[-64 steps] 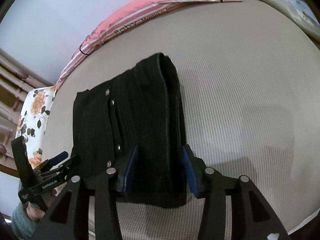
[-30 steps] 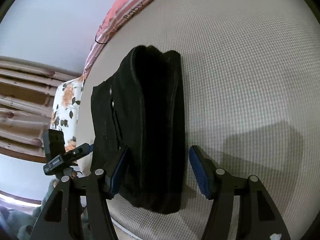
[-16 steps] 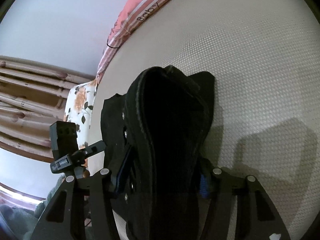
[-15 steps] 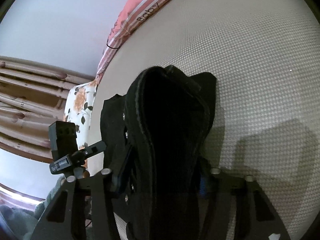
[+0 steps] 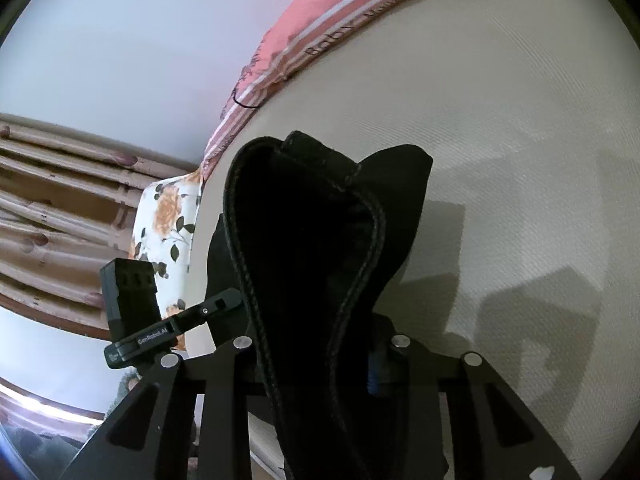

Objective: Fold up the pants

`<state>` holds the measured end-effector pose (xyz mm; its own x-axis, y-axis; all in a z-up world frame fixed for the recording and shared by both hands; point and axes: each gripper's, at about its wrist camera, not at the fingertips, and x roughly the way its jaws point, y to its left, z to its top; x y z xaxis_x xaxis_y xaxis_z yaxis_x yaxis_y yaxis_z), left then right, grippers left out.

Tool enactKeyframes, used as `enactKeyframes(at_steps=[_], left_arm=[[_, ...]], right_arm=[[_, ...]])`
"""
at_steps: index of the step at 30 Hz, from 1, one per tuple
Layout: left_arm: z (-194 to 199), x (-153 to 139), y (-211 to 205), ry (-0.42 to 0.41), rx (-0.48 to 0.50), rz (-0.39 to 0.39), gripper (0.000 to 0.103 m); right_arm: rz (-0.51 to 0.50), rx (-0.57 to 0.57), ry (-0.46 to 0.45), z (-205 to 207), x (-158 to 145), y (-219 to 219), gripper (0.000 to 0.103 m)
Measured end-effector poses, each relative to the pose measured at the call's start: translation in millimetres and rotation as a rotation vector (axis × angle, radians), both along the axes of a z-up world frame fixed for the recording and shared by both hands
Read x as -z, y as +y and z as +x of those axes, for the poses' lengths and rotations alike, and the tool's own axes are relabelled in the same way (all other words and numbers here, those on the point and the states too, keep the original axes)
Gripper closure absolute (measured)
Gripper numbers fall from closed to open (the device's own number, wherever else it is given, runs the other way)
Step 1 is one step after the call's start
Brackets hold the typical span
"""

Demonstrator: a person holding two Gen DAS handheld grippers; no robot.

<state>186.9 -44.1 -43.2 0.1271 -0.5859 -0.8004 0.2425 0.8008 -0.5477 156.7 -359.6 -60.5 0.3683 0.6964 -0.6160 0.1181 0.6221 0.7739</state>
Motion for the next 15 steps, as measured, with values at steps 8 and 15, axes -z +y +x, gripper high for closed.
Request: enactKeyframes(at_steps=[8, 15], left_arm=[[56, -20, 26, -0.07, -0.072, 0.091, 0.083], [107, -24, 42, -0.111, -0.107, 0.139, 0.083]], right_arm=[[-0.004, -0.054, -0.022, 80, 0, 38, 0.074], [-0.023, -0.08, -0.03, 139, 3, 56, 0.074]])
